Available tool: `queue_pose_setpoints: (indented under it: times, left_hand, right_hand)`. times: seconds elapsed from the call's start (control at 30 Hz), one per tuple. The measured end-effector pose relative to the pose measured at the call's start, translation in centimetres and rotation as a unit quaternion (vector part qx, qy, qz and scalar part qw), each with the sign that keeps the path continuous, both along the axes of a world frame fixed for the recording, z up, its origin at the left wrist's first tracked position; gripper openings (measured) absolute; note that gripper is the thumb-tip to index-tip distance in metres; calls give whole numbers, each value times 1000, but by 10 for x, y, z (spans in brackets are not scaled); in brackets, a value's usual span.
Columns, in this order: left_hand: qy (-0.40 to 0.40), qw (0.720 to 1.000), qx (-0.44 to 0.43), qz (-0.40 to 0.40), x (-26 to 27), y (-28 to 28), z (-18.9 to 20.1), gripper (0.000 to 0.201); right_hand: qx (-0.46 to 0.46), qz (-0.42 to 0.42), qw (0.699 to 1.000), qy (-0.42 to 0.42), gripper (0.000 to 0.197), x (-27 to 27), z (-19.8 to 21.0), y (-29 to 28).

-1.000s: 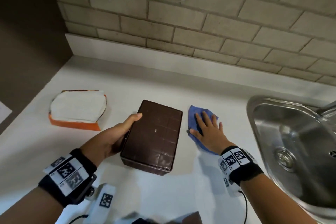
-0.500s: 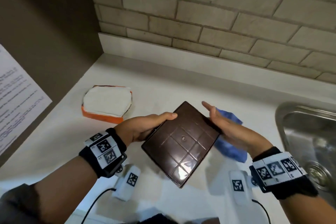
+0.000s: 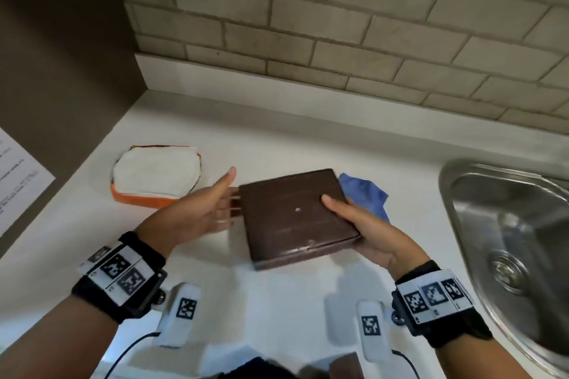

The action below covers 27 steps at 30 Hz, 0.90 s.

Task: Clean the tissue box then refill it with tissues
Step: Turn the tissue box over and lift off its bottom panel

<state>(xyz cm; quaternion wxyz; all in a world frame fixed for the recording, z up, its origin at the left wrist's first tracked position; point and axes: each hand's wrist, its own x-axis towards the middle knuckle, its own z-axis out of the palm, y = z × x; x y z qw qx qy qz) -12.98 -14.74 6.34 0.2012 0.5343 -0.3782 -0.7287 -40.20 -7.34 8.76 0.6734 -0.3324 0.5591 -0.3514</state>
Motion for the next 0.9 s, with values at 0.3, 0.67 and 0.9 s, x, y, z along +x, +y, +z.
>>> queue_pose_setpoints:
  times: [0.3, 0.67, 0.9]
  left_hand:
    - [31, 999, -26, 18, -30, 13, -14, 48]
    - [-21, 996, -87, -14, -26, 14, -22, 48]
    - [-9, 984, -156, -88, -19, 13, -23, 40]
  right_hand:
    - [-31, -117, 993, -12, 38, 23, -31, -19]
    - [-87, -131, 968, 194, 52, 28, -55, -28]
    - [-176, 0, 927, 332, 64, 26, -41, -21]
